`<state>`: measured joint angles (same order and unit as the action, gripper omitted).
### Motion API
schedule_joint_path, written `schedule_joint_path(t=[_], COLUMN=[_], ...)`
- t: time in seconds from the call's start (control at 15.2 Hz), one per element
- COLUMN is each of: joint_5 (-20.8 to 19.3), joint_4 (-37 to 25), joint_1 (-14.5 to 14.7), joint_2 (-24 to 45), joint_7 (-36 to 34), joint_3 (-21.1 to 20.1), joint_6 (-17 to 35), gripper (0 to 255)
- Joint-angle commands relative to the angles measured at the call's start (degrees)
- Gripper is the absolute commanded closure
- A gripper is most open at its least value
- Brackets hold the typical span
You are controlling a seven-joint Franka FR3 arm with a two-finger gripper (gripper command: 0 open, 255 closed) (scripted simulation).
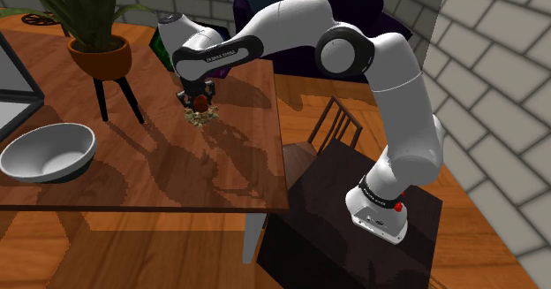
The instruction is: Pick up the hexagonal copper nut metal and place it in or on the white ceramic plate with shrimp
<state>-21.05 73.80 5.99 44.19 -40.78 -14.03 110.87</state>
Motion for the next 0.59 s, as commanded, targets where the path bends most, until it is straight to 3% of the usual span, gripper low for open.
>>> schedule_joint_path(t=[0.0,0.33,0.53], joint_5=[0.0,0.0,0.7], joint_4=[0.0,0.0,-3.4], joint_1=[0.0,0.0,0.7], joint_2=[0.0,0.0,-1.4], joint_7=[0.0,0.0,0.6], joint_3=[0.0,0.0,-0.4], joint_6=[0.0,0.0,-4.7], gripper=[0,0,0])
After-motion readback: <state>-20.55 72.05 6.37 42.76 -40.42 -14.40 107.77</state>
